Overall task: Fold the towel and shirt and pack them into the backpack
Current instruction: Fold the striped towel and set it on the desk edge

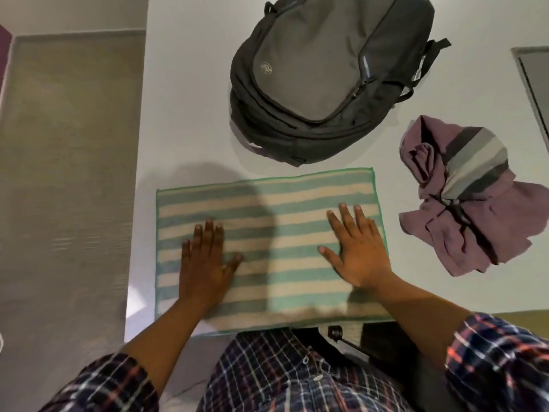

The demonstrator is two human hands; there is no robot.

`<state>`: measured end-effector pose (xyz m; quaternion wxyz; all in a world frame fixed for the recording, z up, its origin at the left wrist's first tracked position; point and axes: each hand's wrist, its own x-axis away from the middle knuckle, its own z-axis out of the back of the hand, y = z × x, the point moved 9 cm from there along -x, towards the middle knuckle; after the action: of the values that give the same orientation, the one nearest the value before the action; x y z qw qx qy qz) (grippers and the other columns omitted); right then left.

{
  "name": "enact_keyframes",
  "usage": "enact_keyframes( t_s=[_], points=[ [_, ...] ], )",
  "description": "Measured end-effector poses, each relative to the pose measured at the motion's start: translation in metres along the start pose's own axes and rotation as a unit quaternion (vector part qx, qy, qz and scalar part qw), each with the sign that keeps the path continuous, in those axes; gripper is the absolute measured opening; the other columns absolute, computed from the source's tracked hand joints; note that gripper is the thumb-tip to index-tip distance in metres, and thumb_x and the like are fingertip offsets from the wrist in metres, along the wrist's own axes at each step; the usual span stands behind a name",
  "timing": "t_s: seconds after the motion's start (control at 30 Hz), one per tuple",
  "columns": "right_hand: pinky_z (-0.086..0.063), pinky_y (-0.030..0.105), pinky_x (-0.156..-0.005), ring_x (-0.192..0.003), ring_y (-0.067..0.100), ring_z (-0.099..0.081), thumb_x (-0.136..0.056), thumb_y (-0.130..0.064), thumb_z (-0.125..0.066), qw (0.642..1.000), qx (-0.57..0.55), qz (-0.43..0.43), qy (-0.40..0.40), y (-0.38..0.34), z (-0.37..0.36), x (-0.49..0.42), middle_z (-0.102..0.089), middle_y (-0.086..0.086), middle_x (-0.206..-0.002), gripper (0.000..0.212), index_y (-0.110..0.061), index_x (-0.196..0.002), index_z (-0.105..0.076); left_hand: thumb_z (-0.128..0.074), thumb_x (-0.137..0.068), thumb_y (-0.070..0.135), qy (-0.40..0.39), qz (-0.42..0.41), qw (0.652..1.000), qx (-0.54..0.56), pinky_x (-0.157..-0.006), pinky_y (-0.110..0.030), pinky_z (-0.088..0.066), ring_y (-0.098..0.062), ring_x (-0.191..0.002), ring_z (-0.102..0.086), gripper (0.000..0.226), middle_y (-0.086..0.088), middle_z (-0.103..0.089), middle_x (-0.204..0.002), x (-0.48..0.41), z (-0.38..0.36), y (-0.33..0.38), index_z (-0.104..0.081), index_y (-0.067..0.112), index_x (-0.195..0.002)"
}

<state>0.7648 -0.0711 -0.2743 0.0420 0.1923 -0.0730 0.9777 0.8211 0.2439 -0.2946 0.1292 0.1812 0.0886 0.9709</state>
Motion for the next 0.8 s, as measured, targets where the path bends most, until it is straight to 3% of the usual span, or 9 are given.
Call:
enact_keyframes(
  t_s=[0.13, 0.23, 0.37, 0.47, 0.53, 0.6, 0.67, 0.73, 0.8],
  points=[
    [0.002, 0.048, -0.122, -0.149, 0.025, 0.023, -0.092, -0.074, -0.010, 0.999, 0.003, -0.043, -0.008, 0.004, 0.001, 0.000, 0.021, -0.003, -0.163, 0.077, -0.036, -0.154, 0.015, -0.008, -0.085, 0.077, -0.042, -0.023, 0.999, -0.001, -0.118, -0.042, 0.008, -0.017, -0.147, 0.018, 0.088, 0.002, 0.020, -0.160, -0.011, 0.001, -0.003, 0.009, 0.025, -0.154],
    [0.005, 0.048, -0.122, -0.147, 0.026, 0.027, -0.088, -0.075, -0.002, 0.999, 0.001, -0.046, -0.030, 0.002, 0.002, -0.001, 0.028, -0.003, -0.160, 0.078, -0.036, -0.152, 0.021, -0.022, -0.087, 0.073, -0.044, -0.012, 0.999, 0.027, -0.119, -0.040, 0.006, -0.019, -0.149, 0.012, 0.086, 0.003, 0.015, -0.161, -0.008, 0.013, -0.010, 0.002, 0.026, -0.155],
    [0.008, 0.049, -0.121, -0.146, 0.027, 0.029, -0.087, -0.079, -0.001, 0.998, 0.008, -0.032, -0.056, 0.002, 0.005, -0.001, 0.031, -0.003, -0.159, 0.080, -0.037, -0.149, 0.028, -0.052, -0.093, 0.051, 0.026, 0.118, 0.987, 0.106, -0.121, -0.044, -0.008, -0.023, -0.150, -0.004, 0.076, -0.003, -0.006, -0.163, 0.014, 0.035, -0.044, -0.019, 0.021, -0.154],
    [0.009, 0.046, -0.120, -0.146, 0.024, 0.028, -0.088, -0.080, -0.005, 0.999, 0.001, 0.004, -0.045, -0.012, 0.015, 0.005, 0.029, -0.005, -0.160, 0.081, -0.038, -0.150, 0.025, -0.063, -0.088, 0.044, 0.060, 0.232, 0.958, 0.156, -0.115, -0.048, -0.029, -0.026, -0.144, -0.025, 0.073, -0.004, -0.021, -0.160, 0.038, 0.043, -0.069, -0.031, 0.020, -0.149],
    [0.009, 0.045, -0.120, -0.147, 0.022, 0.026, -0.089, -0.079, -0.008, 0.999, -0.010, 0.033, -0.035, -0.031, 0.022, 0.011, 0.025, -0.005, -0.161, 0.080, -0.039, -0.151, 0.021, -0.071, -0.082, 0.037, 0.089, 0.272, 0.937, 0.200, -0.102, -0.045, -0.043, -0.028, -0.129, -0.045, 0.068, -0.004, -0.040, -0.148, 0.049, 0.048, -0.077, -0.042, 0.017, -0.141],
    [0.008, 0.046, -0.121, -0.148, 0.019, 0.026, -0.090, -0.078, -0.009, 0.998, -0.016, 0.062, -0.028, -0.056, 0.028, 0.015, 0.023, -0.006, -0.161, 0.079, -0.039, -0.152, 0.020, -0.075, -0.079, 0.027, 0.101, 0.281, 0.910, 0.286, -0.088, -0.037, -0.048, -0.027, -0.111, -0.056, 0.057, -0.004, -0.052, -0.126, 0.050, 0.052, -0.079, -0.050, 0.018, -0.130],
    [0.007, 0.044, -0.121, -0.148, 0.018, 0.023, -0.092, -0.077, -0.013, 0.995, -0.035, 0.089, -0.021, -0.085, 0.035, 0.017, 0.022, -0.006, -0.162, 0.079, -0.037, -0.153, 0.018, -0.075, -0.079, 0.018, 0.079, 0.291, 0.867, 0.395, -0.081, -0.032, -0.048, -0.023, -0.099, -0.060, 0.056, -0.003, -0.059, -0.117, 0.045, 0.048, -0.079, -0.051, 0.019, -0.129],
    [0.006, 0.039, -0.120, -0.150, 0.017, 0.017, -0.094, -0.073, -0.024, 0.991, -0.083, 0.108, -0.013, -0.114, 0.043, 0.017, 0.018, -0.007, -0.162, 0.079, -0.036, -0.154, 0.011, -0.074, -0.078, 0.013, 0.040, 0.291, 0.833, 0.468, -0.083, -0.034, -0.053, -0.020, -0.096, -0.061, 0.058, -0.004, -0.063, -0.117, 0.040, 0.044, -0.075, -0.051, 0.017, -0.131],
    [0.000, 0.033, -0.120, -0.150, 0.013, 0.007, -0.096, -0.065, -0.037, 0.980, -0.155, 0.124, -0.017, -0.144, 0.054, 0.013, 0.010, -0.009, -0.162, 0.075, -0.038, -0.155, 0.001, -0.074, -0.078, 0.012, 0.005, 0.263, 0.821, 0.507, -0.086, -0.040, -0.055, -0.020, -0.097, -0.063, 0.059, -0.006, -0.065, -0.117, 0.035, 0.046, -0.065, -0.050, 0.019, -0.132]
  ],
)
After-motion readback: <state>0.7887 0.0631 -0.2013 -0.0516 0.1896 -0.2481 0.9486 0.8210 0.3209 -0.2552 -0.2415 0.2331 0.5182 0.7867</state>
